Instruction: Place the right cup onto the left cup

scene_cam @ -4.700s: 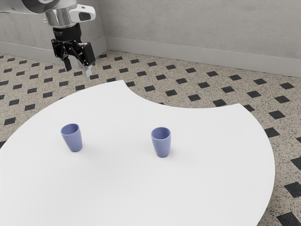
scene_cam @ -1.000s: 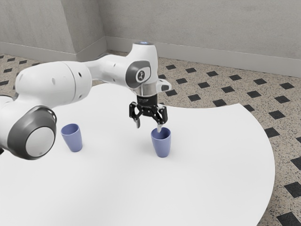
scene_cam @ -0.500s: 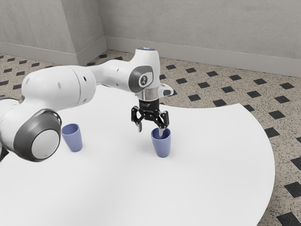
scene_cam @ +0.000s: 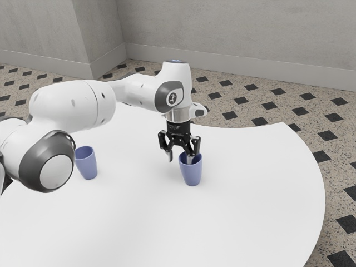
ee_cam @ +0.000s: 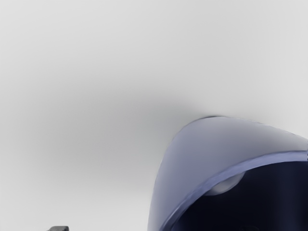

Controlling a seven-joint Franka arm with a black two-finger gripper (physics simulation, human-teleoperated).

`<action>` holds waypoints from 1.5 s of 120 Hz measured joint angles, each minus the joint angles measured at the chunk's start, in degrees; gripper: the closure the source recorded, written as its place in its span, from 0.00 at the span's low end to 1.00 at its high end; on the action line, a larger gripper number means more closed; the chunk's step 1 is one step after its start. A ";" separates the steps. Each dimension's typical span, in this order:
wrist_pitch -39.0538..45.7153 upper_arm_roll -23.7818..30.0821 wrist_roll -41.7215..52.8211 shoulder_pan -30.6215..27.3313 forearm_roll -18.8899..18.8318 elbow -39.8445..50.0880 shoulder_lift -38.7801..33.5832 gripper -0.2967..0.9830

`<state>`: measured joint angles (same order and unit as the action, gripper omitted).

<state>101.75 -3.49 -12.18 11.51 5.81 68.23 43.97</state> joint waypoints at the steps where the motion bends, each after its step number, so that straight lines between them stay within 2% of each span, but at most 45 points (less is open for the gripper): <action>1: 0.00 0.00 0.00 0.00 0.00 0.00 0.00 0.44; 29: 0.02 0.06 0.05 0.01 0.06 0.00 0.12 0.57; 59: 0.03 0.50 0.06 0.01 0.02 -0.51 0.50 0.65; 91: 0.03 0.50 0.09 0.00 0.00 -0.53 0.44 0.78; 111: 0.00 0.43 0.09 0.01 -0.05 -0.43 -0.25 0.82; 131: -0.04 0.22 0.05 0.23 -0.37 0.48 -2.87 0.84; 180: -0.56 -1.65 0.53 -0.52 -0.95 11.04 -17.75 0.85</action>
<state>101.19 -5.14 -11.65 11.00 4.86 79.26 26.22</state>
